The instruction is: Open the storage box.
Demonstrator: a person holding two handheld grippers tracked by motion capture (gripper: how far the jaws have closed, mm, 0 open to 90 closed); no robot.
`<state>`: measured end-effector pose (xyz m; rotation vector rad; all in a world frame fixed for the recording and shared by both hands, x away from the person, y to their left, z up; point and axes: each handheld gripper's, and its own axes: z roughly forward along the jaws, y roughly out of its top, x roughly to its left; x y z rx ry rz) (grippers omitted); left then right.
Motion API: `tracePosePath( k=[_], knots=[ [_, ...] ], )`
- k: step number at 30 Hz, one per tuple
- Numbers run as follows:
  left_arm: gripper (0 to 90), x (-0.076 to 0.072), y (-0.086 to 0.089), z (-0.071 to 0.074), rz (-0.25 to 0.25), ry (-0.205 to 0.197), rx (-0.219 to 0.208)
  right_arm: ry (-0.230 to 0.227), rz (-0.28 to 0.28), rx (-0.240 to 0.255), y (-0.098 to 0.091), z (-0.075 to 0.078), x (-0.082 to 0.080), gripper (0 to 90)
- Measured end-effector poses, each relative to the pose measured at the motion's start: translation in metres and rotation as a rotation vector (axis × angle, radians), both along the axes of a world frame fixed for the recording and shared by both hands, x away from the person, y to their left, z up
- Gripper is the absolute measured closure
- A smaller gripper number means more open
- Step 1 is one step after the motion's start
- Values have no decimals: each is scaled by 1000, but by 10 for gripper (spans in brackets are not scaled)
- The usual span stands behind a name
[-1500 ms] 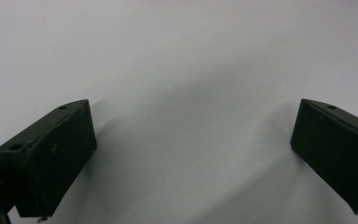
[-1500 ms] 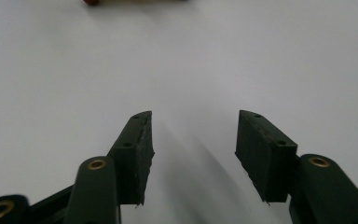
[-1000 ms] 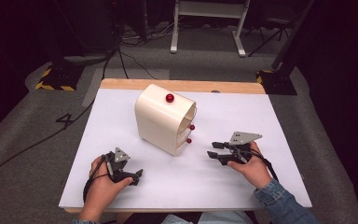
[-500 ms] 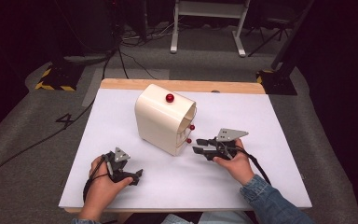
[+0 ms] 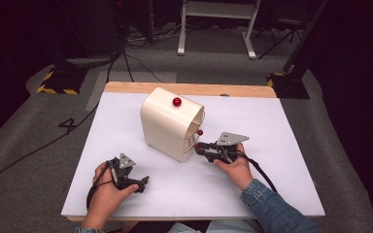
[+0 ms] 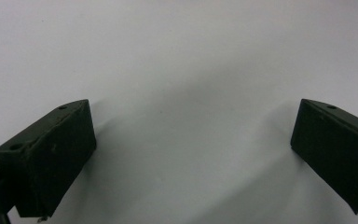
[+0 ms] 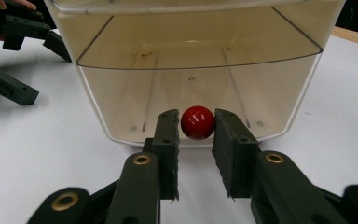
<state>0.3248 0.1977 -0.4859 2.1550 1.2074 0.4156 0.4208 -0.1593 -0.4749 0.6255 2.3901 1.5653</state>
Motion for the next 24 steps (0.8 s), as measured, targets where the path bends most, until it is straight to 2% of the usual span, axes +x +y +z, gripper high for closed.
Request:
tracePosePath(
  k=[2,11,24],
  knots=[
    [0,0,0,0,0,0,0,-14,2,-12,0,0,0,742],
    [0,0,0,0,-2,0,1,-13,-2,-24,-4,3,-3,745],
    [0,-1,0,0,-2,-4,2,-5,-13,-32,-38,13,-25,745]
  ],
)
